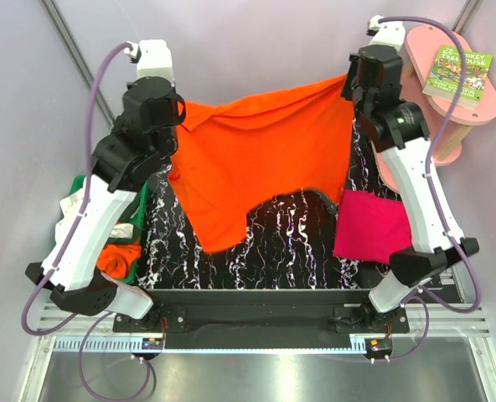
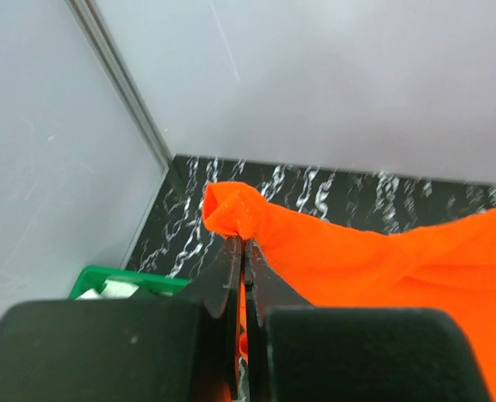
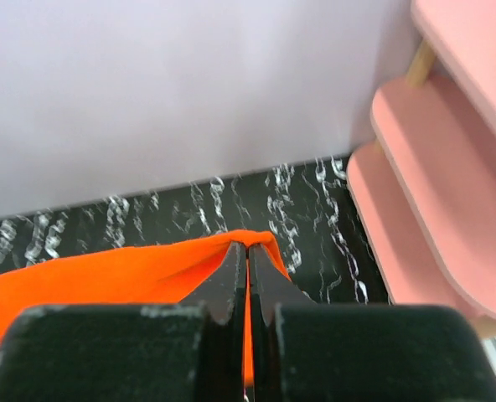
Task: Fold and stack the t-shirts
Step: Flatten out the tshirt
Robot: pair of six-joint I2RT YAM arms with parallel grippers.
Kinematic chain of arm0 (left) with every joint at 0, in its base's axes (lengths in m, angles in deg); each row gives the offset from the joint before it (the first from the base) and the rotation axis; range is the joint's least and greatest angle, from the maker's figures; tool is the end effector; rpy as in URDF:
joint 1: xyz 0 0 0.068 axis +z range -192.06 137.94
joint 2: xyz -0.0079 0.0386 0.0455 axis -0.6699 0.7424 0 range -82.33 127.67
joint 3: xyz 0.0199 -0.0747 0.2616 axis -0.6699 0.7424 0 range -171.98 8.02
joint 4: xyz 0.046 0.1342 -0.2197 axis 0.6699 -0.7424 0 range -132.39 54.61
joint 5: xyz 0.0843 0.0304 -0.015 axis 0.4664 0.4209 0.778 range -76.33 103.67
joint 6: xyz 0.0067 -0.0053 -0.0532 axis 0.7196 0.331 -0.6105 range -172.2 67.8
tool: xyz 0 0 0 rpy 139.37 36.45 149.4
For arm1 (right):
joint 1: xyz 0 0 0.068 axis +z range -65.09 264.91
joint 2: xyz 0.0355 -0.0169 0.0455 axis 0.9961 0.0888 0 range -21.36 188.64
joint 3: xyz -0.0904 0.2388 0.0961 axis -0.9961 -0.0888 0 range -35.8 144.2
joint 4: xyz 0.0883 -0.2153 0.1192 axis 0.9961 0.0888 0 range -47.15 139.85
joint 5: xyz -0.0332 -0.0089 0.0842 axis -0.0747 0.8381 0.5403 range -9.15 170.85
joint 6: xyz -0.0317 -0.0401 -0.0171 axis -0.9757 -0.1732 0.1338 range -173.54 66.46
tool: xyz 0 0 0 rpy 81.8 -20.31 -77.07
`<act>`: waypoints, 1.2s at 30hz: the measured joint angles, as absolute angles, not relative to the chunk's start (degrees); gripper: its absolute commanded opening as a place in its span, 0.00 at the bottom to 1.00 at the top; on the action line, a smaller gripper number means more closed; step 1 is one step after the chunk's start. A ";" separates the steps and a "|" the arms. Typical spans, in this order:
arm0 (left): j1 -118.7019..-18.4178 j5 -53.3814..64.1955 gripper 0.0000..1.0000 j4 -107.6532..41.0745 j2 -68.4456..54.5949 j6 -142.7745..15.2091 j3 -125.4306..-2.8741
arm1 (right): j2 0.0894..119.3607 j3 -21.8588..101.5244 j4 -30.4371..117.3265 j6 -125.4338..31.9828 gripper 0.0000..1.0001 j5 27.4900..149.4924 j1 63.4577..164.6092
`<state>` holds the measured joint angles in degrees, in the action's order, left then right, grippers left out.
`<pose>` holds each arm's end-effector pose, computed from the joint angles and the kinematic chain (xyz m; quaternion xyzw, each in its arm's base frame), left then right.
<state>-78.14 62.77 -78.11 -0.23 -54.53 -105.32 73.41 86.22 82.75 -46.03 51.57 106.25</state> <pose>0.2239 -0.1298 0.5340 -0.0471 0.7503 0.1145 0.6494 0.3181 0.1056 0.5191 0.0659 0.7688 -0.0405 0.6347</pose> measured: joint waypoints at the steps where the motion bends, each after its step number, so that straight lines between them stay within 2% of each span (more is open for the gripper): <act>1: -78.55 62.84 0.00 -77.54 -0.58 -54.33 -106.42 | 72.71 86.46 82.47 -45.99 0.00 51.75 106.25; 10: -80.74 63.21 0.00 -75.14 -6.52 -52.74 -106.52 | 59.53 78.26 79.80 -46.27 0.00 51.77 106.51; 18: -82.38 63.45 0.00 -78.64 -16.75 -59.23 -90.55 | 48.93 59.03 78.97 -46.27 0.00 51.53 106.84; 21: -90.72 69.35 0.00 -82.00 -21.56 -60.87 -88.12 | 44.53 53.10 79.56 -47.43 0.00 50.50 108.65; 28: -125.43 90.53 0.00 -80.45 -29.45 -54.95 -91.38 | 33.69 53.89 81.50 -50.93 0.00 48.29 111.78; 31: -131.05 94.62 0.00 -73.78 -27.35 -48.85 -92.40 | 31.72 57.21 81.68 -51.47 0.00 47.27 112.15; 36: -133.80 96.67 0.00 -70.05 -20.47 -45.09 -93.69 | 30.98 60.29 81.20 -53.20 0.00 46.00 112.19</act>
<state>-133.80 96.67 -70.05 -20.47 -45.09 -93.69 30.98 60.29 81.20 -53.20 46.00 112.19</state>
